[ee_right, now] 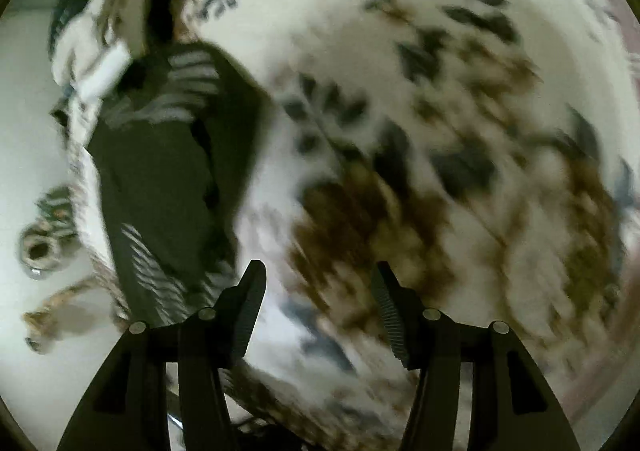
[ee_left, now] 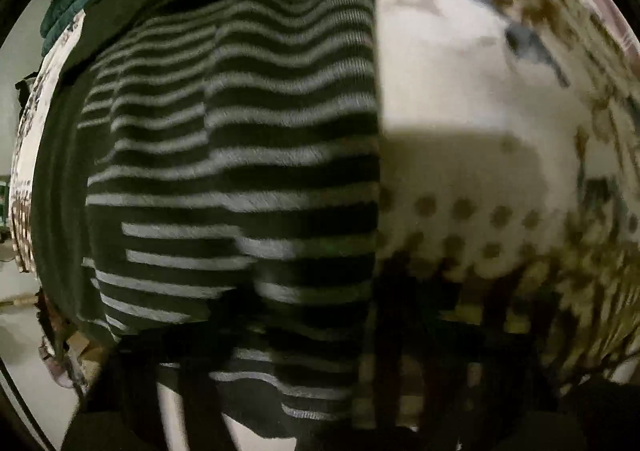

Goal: Fold small clothes

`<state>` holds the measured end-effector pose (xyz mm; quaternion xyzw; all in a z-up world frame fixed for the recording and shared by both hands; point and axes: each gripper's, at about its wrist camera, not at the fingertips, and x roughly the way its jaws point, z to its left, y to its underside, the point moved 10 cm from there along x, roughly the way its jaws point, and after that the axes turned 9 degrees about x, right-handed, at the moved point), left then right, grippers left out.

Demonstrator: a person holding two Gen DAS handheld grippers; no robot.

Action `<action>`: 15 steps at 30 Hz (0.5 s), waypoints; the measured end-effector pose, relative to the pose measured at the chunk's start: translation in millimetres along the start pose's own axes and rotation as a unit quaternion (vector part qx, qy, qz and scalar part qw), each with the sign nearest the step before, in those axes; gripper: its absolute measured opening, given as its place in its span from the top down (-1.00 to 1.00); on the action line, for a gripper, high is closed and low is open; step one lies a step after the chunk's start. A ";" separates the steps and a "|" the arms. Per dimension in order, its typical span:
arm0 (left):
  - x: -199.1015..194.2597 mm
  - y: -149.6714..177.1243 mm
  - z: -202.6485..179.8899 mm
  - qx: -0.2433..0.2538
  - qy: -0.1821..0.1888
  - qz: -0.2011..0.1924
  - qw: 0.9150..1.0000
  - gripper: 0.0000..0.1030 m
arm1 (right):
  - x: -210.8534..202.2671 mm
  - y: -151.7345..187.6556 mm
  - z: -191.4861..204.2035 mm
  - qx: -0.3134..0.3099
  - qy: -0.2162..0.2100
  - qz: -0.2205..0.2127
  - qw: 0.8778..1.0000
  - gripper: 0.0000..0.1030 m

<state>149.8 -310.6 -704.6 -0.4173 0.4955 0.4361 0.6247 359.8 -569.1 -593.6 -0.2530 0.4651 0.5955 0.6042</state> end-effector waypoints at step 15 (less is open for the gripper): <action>-73.7 -11.5 80.8 -0.091 0.006 -0.070 0.993 0.88 | 105.1 -66.9 79.6 0.045 -0.160 0.073 0.983 -0.36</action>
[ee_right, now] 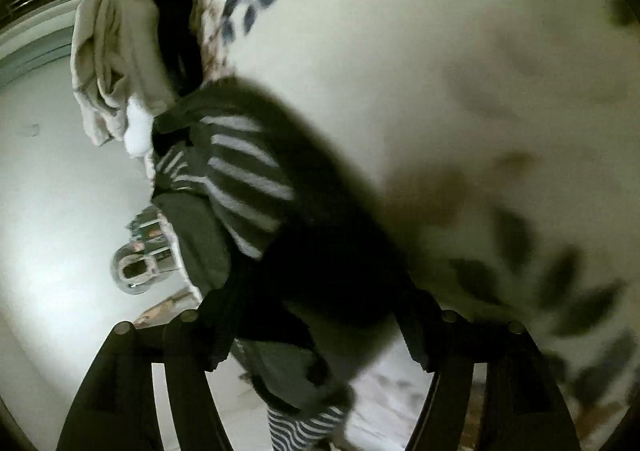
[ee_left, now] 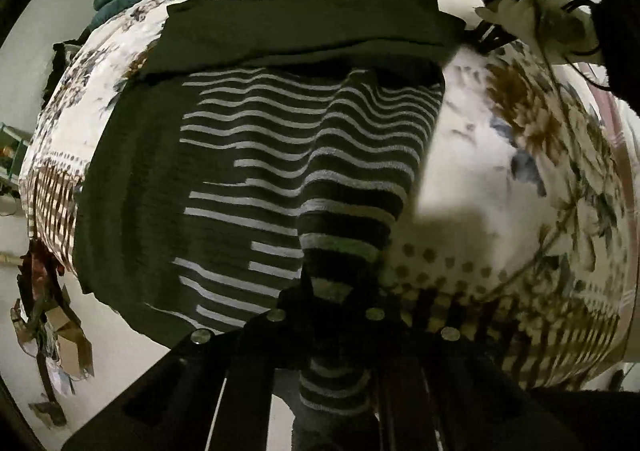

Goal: Fold small clothes

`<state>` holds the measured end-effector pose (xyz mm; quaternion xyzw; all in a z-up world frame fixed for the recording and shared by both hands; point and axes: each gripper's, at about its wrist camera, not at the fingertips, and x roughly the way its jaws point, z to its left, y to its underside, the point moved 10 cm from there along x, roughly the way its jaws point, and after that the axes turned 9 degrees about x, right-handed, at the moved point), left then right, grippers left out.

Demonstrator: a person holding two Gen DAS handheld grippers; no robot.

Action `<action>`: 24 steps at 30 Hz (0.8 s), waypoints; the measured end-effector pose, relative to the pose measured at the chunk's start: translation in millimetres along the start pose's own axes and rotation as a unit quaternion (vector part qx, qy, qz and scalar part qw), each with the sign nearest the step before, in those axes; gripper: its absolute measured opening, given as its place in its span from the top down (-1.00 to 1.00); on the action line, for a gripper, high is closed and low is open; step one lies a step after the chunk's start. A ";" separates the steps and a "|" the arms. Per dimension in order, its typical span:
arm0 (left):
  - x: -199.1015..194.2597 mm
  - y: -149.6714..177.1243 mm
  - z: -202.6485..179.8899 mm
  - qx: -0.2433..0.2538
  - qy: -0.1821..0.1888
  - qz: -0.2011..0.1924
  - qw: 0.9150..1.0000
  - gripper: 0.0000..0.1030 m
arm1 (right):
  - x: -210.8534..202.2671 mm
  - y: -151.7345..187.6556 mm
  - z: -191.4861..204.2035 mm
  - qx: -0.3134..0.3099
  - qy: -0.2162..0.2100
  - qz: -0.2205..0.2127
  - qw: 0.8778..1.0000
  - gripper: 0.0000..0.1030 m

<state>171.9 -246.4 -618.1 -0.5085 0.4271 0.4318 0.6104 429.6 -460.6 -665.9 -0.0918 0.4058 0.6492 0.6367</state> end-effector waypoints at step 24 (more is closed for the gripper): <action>-48.3 12.1 201.9 -0.272 0.178 -0.052 0.944 0.88 | 65.9 59.0 288.4 -0.040 0.211 -0.036 0.976 0.68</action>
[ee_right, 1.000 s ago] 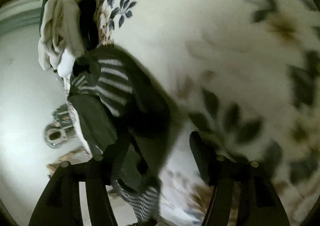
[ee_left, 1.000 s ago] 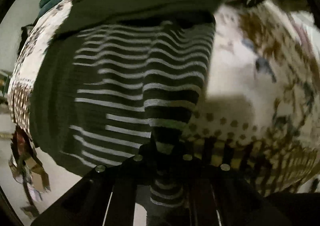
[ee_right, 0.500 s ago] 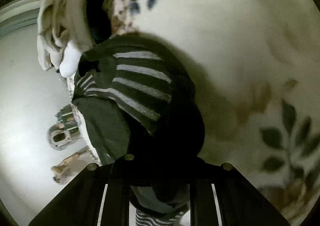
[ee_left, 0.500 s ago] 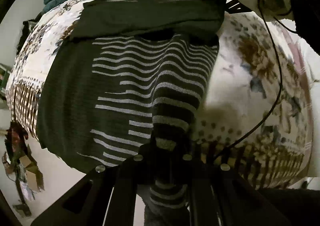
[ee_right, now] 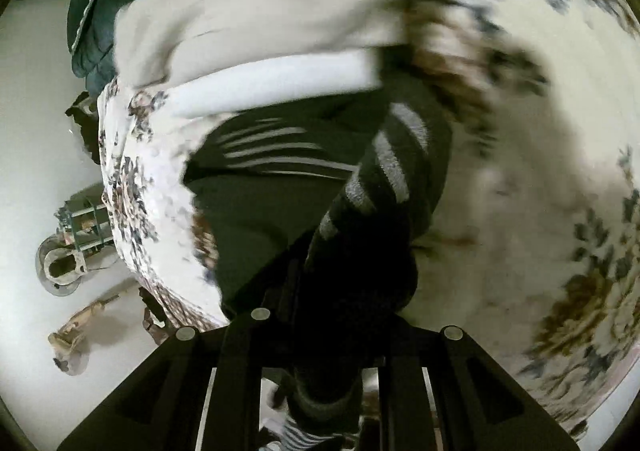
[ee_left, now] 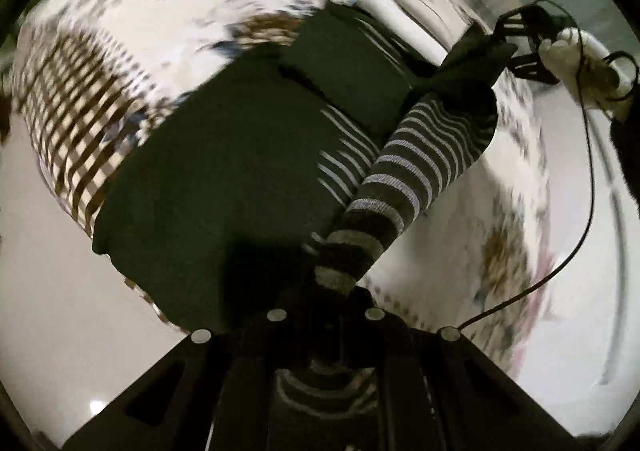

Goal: Fold small clothes

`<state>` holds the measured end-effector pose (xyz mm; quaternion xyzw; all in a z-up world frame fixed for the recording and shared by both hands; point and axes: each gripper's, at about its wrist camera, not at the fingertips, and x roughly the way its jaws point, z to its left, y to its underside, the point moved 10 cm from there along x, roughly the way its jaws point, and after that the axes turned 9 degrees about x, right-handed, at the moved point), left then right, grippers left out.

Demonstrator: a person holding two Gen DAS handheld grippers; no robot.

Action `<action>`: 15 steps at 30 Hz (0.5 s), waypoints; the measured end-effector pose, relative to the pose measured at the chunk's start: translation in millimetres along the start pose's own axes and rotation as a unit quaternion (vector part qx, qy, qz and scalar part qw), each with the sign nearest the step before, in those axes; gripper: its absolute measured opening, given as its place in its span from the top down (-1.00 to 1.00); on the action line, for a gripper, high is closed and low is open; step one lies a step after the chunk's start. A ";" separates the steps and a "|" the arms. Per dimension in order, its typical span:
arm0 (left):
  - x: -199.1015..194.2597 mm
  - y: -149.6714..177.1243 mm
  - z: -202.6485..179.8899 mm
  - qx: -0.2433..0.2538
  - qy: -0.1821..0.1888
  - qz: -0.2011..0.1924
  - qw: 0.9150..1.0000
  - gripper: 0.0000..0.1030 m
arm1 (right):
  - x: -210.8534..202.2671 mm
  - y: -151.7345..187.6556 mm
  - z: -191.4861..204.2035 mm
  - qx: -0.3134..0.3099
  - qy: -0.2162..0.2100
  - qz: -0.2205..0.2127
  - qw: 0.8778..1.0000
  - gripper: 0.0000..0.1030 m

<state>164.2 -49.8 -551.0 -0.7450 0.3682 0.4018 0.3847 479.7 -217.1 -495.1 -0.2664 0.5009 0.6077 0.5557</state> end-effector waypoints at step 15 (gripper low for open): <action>53.7 -0.2 205.9 -0.135 0.039 0.081 0.987 0.75 | 206.3 -6.8 192.9 0.042 -0.014 0.068 0.997 -0.05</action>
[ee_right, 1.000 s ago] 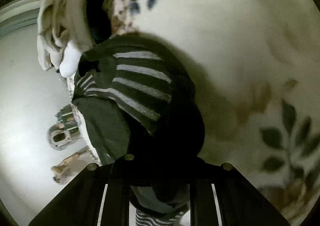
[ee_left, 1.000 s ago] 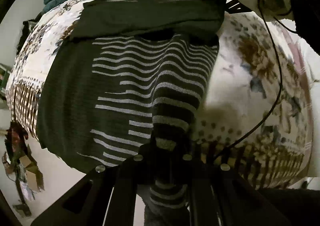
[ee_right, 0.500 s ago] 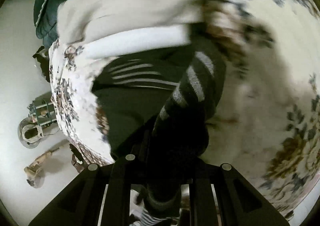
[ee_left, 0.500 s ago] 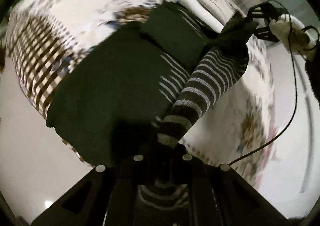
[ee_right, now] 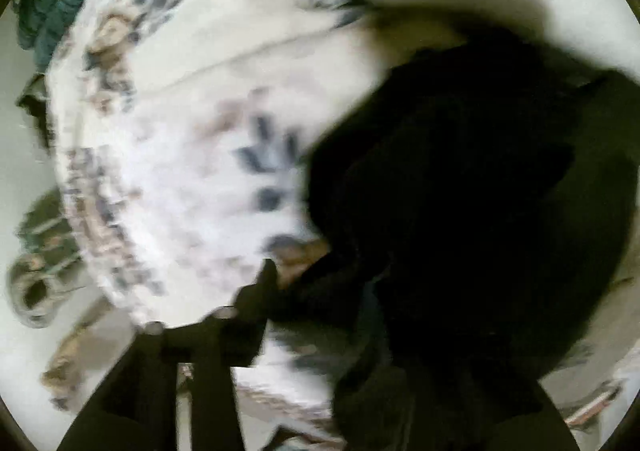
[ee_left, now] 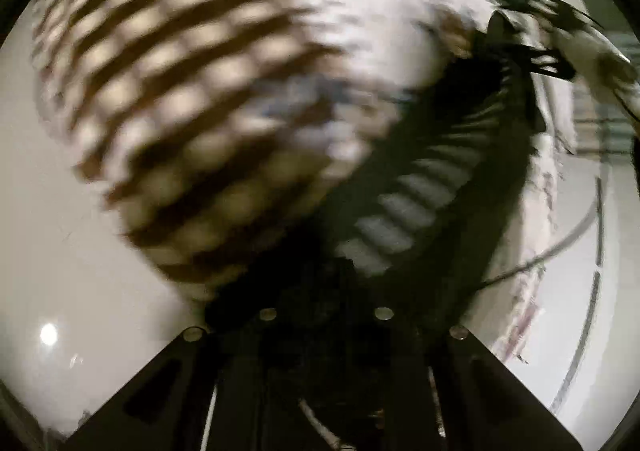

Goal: Fold small clothes

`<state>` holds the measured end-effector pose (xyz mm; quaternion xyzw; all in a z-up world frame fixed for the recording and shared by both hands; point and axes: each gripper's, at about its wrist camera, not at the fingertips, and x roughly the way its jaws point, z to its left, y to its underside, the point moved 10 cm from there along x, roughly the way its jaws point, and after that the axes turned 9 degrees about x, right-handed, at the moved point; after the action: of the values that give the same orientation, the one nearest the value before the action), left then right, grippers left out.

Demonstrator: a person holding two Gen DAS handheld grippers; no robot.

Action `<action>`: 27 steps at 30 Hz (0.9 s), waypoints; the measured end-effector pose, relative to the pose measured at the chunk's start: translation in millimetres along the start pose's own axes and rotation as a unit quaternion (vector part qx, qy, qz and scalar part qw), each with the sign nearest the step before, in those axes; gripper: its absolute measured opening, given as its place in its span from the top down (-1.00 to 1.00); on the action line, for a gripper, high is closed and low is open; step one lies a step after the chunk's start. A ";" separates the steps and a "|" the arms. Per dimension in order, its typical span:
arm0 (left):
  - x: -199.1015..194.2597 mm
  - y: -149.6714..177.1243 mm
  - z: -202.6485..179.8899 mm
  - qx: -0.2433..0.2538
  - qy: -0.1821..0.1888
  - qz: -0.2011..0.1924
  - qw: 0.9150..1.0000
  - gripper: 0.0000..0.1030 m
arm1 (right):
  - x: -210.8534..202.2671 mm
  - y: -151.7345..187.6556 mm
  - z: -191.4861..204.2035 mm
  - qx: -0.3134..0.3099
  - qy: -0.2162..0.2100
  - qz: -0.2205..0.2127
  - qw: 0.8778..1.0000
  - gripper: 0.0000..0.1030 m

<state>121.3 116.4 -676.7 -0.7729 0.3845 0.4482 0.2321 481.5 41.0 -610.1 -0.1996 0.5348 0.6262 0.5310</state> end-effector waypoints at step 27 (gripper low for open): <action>12.8 -5.7 -24.5 0.119 -0.159 -0.022 0.980 0.64 | -45.4 164.5 -252.0 -0.017 -0.049 -0.022 0.998 -0.19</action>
<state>142.3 97.7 -675.8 -0.6671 0.3762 0.5112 0.3899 273.0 -179.4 -585.5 -0.1897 0.4931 0.6324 0.5666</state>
